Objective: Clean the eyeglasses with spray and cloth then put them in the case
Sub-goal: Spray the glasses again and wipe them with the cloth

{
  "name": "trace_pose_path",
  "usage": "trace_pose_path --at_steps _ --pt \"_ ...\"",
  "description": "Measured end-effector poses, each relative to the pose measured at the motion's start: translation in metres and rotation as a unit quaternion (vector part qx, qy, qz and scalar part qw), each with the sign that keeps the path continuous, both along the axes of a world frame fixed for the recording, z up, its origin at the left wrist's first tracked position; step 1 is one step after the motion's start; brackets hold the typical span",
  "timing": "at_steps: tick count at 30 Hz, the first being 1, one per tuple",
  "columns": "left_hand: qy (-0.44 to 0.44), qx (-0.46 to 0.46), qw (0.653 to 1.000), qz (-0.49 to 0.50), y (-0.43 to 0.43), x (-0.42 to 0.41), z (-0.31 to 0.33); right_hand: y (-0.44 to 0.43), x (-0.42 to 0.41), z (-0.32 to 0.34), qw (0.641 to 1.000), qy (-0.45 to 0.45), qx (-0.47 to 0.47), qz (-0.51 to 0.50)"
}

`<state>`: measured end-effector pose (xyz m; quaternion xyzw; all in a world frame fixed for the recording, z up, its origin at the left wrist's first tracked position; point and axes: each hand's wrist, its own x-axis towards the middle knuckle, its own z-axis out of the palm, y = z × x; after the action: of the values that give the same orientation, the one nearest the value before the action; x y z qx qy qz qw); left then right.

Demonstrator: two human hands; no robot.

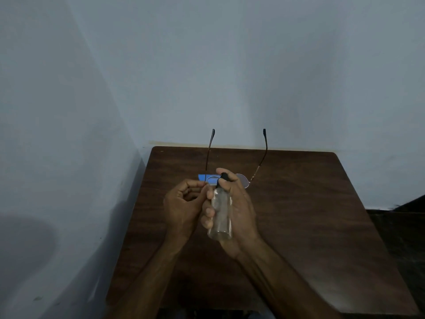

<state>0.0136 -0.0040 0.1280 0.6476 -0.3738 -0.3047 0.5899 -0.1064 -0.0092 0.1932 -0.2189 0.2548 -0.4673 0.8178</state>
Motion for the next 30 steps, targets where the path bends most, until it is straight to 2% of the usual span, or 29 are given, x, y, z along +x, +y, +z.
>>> trace_pose_path --at_steps 4,9,15,18,21,25,30 --pt "0.018 -0.001 1.000 -0.012 0.003 -0.001 0.000 -0.004 0.001 0.004 0.999 0.027 -0.021 -0.001" --pt "0.013 -0.011 1.000 -0.026 0.006 -0.001 0.003 -0.009 0.000 0.017 0.998 -0.016 -0.063 0.014" --pt "0.005 -0.027 0.999 -0.022 0.006 -0.003 -0.001 -0.015 -0.008 0.016 0.991 -0.016 -0.125 0.037" --pt "0.037 -0.025 0.999 -0.021 0.005 -0.006 -0.001 -0.015 -0.022 0.012 0.984 0.096 -0.152 -0.002" --pt "0.073 -0.011 0.997 -0.021 0.002 -0.006 -0.003 -0.009 -0.045 -0.001 0.955 0.211 -0.201 -0.057" --pt "0.105 0.000 0.994 -0.011 -0.002 -0.002 -0.011 -0.013 -0.084 -0.045 0.884 0.356 -0.273 -0.128" --pt "0.117 -0.012 0.993 -0.024 0.000 -0.006 -0.012 -0.032 -0.132 -0.113 0.807 0.502 -0.258 -0.175"
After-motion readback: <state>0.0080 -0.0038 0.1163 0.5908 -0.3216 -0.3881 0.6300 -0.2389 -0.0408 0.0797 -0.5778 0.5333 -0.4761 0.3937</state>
